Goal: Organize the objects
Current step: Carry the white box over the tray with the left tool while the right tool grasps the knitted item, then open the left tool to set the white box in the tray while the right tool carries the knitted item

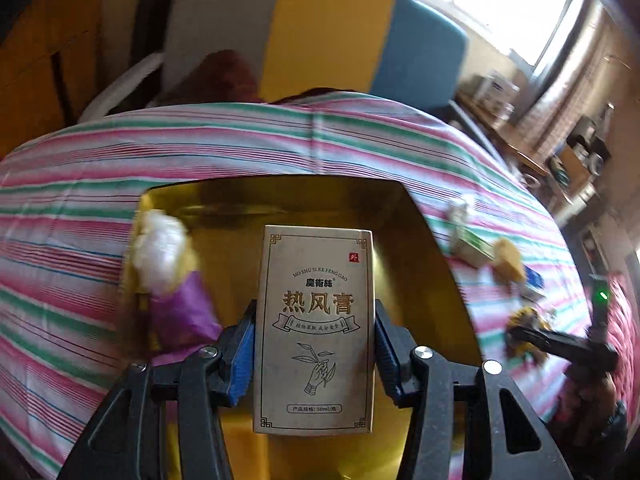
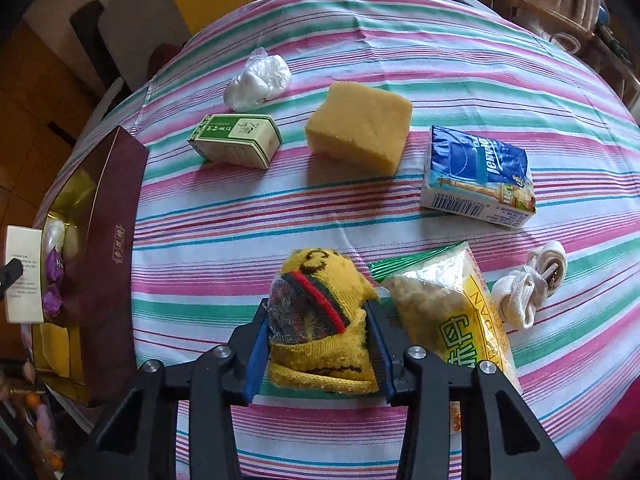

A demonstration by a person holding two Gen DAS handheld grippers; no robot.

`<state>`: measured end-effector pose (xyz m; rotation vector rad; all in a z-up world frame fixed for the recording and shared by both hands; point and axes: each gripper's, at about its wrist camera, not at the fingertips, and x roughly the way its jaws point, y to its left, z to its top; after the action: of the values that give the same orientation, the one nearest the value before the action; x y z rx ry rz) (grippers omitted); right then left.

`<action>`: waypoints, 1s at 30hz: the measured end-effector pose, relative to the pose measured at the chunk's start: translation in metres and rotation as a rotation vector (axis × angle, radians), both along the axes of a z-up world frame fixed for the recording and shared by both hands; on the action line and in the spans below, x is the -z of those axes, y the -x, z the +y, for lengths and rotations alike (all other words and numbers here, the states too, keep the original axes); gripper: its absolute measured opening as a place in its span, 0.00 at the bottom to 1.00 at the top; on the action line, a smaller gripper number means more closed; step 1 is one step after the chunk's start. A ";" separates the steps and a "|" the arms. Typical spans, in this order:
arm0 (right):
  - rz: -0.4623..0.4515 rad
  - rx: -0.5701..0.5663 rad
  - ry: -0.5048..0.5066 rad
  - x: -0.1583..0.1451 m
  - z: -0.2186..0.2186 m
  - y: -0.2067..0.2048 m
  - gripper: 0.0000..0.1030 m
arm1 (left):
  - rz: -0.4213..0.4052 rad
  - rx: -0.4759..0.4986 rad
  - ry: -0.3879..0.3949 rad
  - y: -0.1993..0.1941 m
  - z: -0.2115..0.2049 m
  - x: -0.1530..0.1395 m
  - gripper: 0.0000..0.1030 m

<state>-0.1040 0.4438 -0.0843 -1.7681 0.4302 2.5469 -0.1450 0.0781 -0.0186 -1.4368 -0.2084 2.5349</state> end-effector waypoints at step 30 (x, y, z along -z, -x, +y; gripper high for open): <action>0.099 0.007 -0.004 -0.021 0.000 -0.005 0.36 | -0.001 -0.197 -0.069 0.027 -0.062 0.016 0.72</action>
<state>-0.0991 0.4439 -0.0631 -1.6412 0.4322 2.6367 -0.1718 0.0164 -0.0346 -1.4562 -0.4543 2.6513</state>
